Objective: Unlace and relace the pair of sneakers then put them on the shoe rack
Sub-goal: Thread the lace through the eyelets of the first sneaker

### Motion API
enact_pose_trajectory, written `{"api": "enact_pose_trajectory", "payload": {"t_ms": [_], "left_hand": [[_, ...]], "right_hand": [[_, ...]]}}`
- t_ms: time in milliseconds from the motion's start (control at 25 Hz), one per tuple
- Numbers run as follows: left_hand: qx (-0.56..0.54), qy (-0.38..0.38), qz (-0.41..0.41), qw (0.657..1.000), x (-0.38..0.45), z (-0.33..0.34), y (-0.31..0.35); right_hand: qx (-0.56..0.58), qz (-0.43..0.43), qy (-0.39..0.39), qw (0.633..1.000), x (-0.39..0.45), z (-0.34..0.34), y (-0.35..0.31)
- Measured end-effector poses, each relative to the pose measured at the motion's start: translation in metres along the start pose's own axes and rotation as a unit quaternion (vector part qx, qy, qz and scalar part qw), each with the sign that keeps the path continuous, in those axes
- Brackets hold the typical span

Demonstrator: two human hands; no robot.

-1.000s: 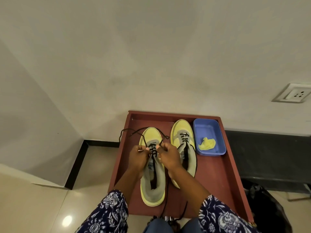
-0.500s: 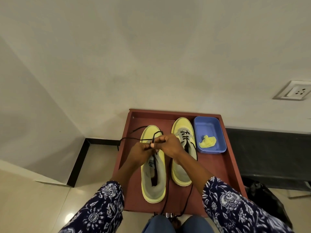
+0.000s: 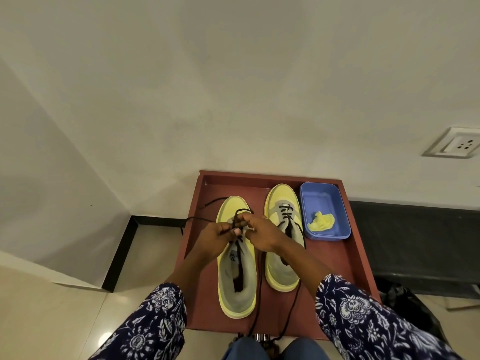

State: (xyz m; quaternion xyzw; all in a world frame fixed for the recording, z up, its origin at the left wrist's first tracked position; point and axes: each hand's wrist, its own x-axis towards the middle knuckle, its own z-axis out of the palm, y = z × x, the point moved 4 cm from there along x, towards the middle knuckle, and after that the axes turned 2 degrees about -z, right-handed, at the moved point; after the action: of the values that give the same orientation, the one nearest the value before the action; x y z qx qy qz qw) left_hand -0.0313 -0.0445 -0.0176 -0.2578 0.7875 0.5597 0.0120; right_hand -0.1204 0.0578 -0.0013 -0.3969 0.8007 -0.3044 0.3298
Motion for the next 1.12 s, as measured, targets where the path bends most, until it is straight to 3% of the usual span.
{"api": "enact_pose_trajectory", "payload": {"t_ms": [200, 440, 720, 1120], "left_hand": [[-0.050, 0.025, -0.026, 0.998, 0.001, -0.001, 0.006], [-0.167, 0.039, -0.108, 0.979, 0.000, 0.001, 0.005], [-0.240, 0.042, -0.151, 0.958, -0.002, 0.002, 0.000], [-0.192, 0.024, -0.135, 0.972, -0.003, -0.001, 0.006]], "right_hand": [[-0.156, -0.011, 0.065, 0.985, -0.003, -0.005, 0.002], [-0.254, -0.033, 0.059, 0.965, -0.016, -0.004, -0.008], [-0.244, -0.071, 0.040, 0.966, -0.026, 0.003, -0.007], [-0.170, -0.088, 0.048, 0.980, -0.033, 0.008, -0.003]]}}
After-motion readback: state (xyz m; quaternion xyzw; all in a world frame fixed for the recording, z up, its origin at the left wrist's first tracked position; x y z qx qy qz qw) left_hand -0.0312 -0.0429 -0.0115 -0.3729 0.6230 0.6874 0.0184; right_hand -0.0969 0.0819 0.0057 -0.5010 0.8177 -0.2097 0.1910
